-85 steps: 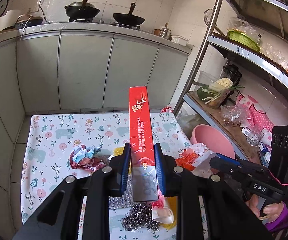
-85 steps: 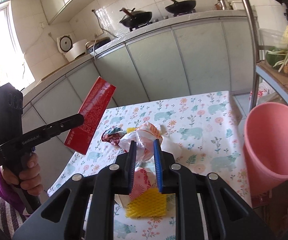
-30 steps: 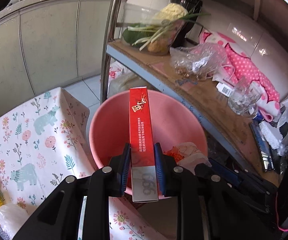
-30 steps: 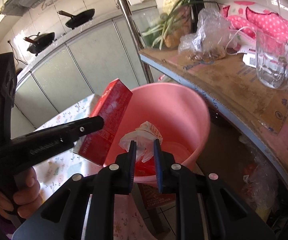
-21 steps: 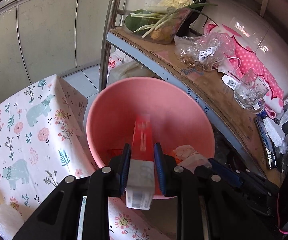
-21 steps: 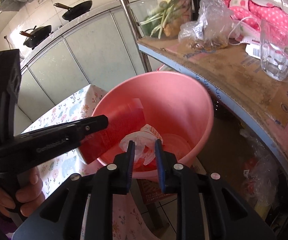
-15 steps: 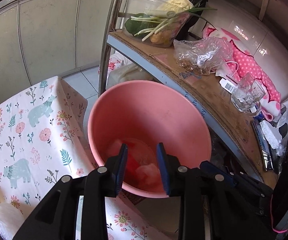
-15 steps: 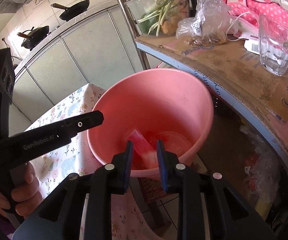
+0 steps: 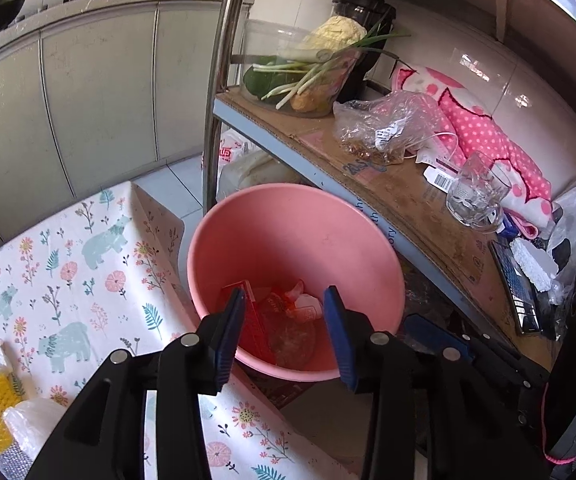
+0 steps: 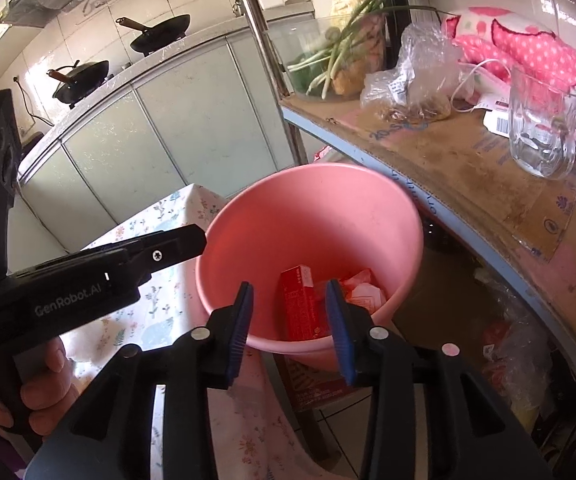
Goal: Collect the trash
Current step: 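Drop the red box and plastic bag into the pink bucket, opening both grippers, then move both tools back to the table and grasp the yellow foam net with the left gripper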
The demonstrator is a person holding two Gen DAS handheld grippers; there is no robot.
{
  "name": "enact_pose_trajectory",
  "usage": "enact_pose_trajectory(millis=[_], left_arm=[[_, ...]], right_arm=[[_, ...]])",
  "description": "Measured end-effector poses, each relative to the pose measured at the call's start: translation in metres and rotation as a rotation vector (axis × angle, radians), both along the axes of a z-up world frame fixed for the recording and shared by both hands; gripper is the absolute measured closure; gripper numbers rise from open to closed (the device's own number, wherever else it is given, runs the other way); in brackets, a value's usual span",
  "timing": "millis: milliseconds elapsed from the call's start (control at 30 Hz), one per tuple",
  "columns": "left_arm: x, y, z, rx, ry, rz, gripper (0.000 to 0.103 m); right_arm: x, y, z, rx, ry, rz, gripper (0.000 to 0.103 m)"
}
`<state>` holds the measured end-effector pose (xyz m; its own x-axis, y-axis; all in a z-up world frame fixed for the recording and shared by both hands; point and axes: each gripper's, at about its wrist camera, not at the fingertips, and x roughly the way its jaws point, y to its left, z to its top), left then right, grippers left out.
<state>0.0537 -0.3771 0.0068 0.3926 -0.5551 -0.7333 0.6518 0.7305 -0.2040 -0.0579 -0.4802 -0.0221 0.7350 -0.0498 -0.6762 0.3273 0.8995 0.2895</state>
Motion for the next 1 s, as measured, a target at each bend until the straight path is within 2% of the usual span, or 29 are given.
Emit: enact_pose_trajectory(millis=[367,433,767,1000], left_arm=[[-0.023,0.027,0.028,-0.027,-0.058,0.001,0.059],[-0.025,0.034,0.032,-0.032,-0.058,0.002,0.059],[-0.042,0.067,0.047,-0.054,-0.096,0.006,0.056],[-0.049,0.096,0.049,-0.071,-0.093,0.031,0.054]], right_arm=[[-0.005,0.025,0.015,-0.004,-0.016,0.041,0.061],[-0.006,0.028,0.016,0.012,-0.015,0.05,0.055],[-0.01,0.059,0.03,-0.015,-0.03,0.097,0.055],[-0.008,0.083,0.039,-0.041,-0.038,0.148,0.055]])
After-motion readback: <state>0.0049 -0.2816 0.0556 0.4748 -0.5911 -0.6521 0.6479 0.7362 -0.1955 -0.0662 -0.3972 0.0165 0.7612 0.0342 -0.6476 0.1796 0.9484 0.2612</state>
